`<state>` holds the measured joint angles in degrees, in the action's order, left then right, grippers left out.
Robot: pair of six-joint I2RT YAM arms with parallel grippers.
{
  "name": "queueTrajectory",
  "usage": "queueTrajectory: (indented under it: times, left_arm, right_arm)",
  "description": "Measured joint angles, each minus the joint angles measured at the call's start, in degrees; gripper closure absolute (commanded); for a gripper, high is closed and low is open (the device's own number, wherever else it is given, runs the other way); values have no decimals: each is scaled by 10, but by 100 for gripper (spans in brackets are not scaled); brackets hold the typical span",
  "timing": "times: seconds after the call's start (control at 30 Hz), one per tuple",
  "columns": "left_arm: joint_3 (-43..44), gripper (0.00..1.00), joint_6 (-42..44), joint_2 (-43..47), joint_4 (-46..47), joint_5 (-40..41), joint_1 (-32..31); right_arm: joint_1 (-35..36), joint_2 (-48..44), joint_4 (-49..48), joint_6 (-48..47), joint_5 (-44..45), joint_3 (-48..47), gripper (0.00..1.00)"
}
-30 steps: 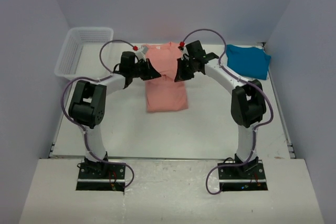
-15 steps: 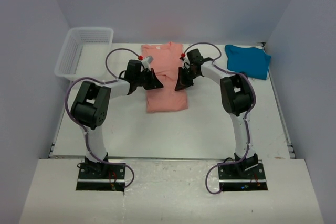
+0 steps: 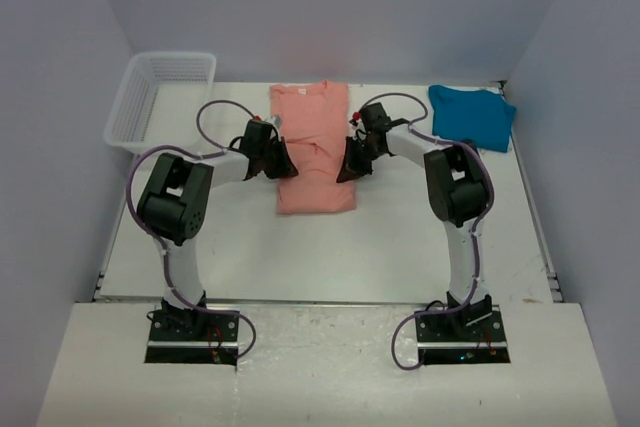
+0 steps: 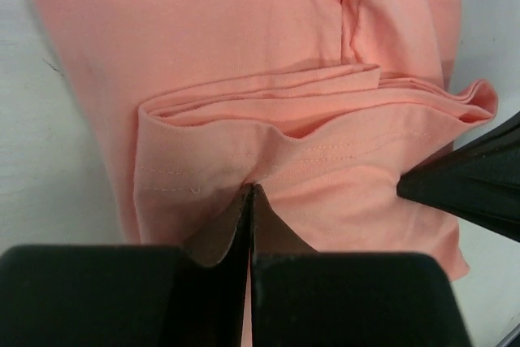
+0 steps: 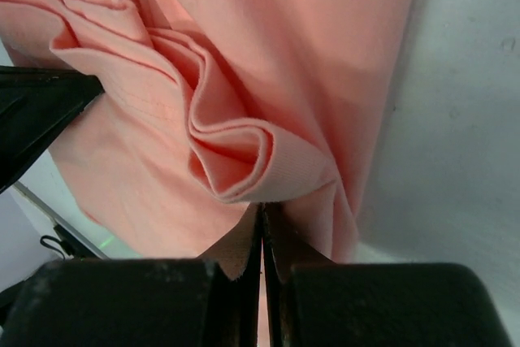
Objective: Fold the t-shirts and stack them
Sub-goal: Fold the folded rectangular tshirt in 1/3 of the way
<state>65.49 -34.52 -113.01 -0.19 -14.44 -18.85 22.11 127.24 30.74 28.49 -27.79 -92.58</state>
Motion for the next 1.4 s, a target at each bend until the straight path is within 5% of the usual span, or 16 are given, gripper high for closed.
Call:
queueTrajectory:
  times: [0.43,0.93,1.4]
  left_arm:
    - [-89,100,-32,63,19,29,-3]
    - [-242,100,-40,163,103,40,-37]
    - [-397,100,-84,339,67,56,-93]
  right_arm:
    - [9,-76,-46,35,-3,134,100]
    - [84,-217,-210,98,-16,382,100]
    - [117,-308,-255,143,4,500,100]
